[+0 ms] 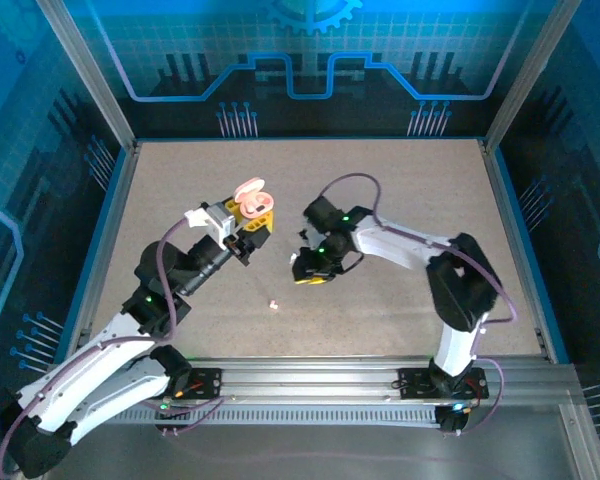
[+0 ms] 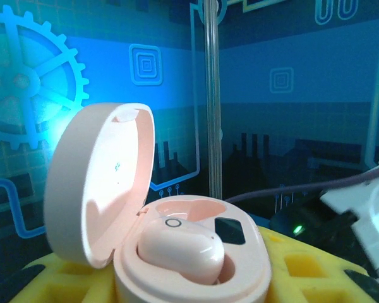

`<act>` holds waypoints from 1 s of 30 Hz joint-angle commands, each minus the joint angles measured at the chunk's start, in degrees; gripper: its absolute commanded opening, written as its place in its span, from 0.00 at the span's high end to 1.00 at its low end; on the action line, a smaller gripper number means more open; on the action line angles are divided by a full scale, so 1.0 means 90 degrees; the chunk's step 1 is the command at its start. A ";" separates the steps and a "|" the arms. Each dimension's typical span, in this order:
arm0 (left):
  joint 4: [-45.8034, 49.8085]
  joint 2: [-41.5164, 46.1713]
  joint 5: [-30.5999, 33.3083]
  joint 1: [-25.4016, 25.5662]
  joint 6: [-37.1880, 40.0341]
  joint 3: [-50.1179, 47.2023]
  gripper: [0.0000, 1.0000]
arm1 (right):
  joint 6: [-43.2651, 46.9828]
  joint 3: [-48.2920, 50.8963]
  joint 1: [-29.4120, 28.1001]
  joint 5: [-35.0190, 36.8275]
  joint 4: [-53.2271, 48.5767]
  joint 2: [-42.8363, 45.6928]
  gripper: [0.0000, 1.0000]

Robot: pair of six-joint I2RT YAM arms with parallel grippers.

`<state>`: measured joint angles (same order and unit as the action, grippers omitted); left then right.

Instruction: Insert the wireless bluetooth earbuds into the charging case

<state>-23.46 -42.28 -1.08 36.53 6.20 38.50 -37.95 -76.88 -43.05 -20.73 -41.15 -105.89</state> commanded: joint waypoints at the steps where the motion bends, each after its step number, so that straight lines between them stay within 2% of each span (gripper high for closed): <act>1: 0.0428 0.0227 0.0057 -0.0030 0.0140 0.0232 0.64 | -0.0206 -0.0657 -0.0477 0.0238 -0.0473 -0.0585 0.63; 9: 0.0763 0.0477 -0.0052 -0.0027 0.0246 0.0334 0.64 | -0.0394 -0.1849 -0.1020 0.0621 -0.1109 -0.1732 0.60; 16: 0.0732 0.0496 -0.0141 -0.0031 0.0230 0.0289 0.64 | -0.0285 -0.2683 -0.1222 0.0949 -0.1656 -0.2374 0.60; 30: 0.0747 0.0587 -0.0134 -0.0026 0.0207 0.0251 0.64 | -0.0120 -0.3495 -0.1389 0.1192 -0.2181 -0.3010 0.69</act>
<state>-16.51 -37.76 -1.32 36.53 7.66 39.44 -39.72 -106.06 -54.72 -11.35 -57.60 -131.55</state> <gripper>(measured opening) 0.401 0.322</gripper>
